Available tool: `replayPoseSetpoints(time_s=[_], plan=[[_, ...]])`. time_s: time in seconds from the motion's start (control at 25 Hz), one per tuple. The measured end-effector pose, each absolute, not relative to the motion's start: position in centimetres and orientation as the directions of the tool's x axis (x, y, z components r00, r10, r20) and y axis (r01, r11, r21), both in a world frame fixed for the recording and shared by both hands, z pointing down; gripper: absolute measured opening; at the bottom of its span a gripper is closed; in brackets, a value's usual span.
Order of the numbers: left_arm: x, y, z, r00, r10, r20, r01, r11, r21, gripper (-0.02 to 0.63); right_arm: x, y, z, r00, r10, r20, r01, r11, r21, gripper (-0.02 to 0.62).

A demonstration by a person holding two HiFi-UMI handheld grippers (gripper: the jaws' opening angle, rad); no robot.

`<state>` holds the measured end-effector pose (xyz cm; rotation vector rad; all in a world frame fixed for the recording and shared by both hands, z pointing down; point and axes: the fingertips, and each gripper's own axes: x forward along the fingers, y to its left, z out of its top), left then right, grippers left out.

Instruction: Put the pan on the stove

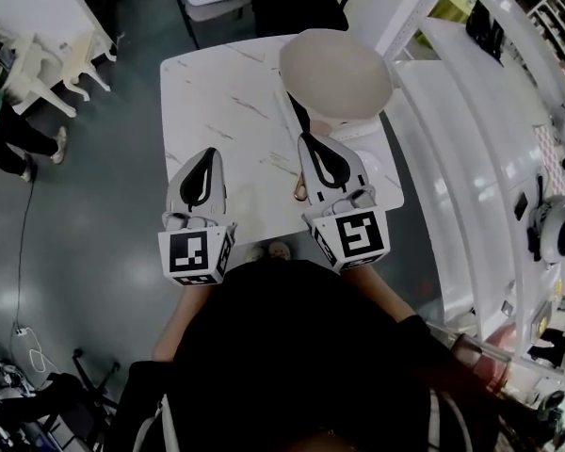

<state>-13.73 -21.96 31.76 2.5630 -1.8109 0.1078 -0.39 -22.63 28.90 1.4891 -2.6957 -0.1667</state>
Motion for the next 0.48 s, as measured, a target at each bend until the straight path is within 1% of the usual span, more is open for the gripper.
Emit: replayPoseSetpoints(time_s=[0.48], plan=[[-14.43,-21.40,32.19,0.327,-0.943,0.063,-0.944,-0.329,-0.019,0.008,-1.20,-22.29,29.50,-0.536,-0.844,0.020,-0.839,0.535,0.101,0.020]])
